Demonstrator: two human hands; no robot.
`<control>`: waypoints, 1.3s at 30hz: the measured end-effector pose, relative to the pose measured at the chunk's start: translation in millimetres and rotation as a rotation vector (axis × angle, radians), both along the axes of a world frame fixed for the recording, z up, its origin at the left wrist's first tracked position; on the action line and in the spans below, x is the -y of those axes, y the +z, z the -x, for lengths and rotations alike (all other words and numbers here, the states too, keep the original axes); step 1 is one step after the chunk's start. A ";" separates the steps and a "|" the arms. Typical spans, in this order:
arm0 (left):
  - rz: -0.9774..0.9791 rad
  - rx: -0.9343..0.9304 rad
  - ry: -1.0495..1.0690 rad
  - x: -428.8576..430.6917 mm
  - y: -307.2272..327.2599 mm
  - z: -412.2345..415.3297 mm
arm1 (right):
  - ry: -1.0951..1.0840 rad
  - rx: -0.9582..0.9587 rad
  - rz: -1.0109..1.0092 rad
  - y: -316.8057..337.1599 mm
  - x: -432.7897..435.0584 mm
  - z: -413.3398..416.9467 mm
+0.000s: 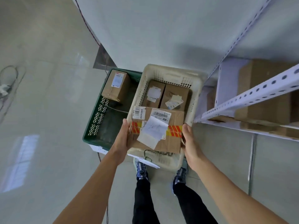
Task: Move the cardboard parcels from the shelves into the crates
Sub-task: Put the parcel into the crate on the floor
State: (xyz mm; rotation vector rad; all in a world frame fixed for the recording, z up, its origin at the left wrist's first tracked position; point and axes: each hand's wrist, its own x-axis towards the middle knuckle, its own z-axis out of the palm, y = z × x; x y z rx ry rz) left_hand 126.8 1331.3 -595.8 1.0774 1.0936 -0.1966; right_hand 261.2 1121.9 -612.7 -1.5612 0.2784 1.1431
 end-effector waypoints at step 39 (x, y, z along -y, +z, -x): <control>-0.436 -0.300 -0.181 -31.8 -392.8 -13.7 | -0.395 -0.132 0.226 -433.1 -124.9 44.2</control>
